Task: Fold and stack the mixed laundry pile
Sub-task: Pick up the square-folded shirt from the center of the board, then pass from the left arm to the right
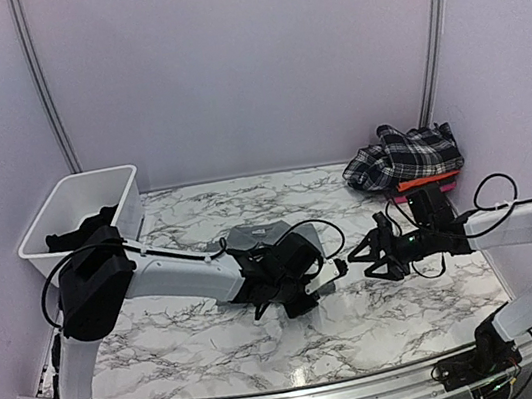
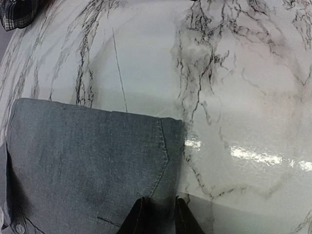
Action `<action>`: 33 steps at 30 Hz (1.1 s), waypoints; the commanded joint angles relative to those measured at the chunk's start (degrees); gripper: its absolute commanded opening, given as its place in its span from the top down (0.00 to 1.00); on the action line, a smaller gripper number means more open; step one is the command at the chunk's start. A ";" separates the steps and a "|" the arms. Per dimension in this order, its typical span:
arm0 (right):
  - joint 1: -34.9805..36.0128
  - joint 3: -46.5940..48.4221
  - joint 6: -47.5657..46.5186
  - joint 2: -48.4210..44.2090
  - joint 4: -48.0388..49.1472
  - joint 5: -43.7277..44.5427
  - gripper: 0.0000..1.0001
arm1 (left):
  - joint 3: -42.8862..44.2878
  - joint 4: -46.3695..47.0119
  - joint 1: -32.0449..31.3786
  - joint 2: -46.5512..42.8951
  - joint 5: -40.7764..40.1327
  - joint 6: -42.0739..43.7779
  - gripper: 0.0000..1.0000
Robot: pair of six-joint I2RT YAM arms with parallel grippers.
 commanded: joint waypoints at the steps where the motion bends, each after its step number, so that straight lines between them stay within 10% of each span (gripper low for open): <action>1: -0.55 -1.12 6.56 1.33 8.70 0.57 0.23 | 1.52 0.80 0.13 0.61 -0.69 -0.39 0.86; 3: -0.57 -2.09 9.43 1.83 12.55 1.13 0.22 | 2.05 2.29 0.07 -0.02 0.36 -2.04 1.00; 20: 5.93 0.24 28.27 15.51 33.82 6.76 0.04 | 4.05 7.35 0.55 -2.45 -0.66 -13.01 1.00; 33: 8.67 7.99 32.91 27.07 37.61 12.17 0.25 | -0.59 13.09 0.83 -5.63 2.87 -13.27 1.00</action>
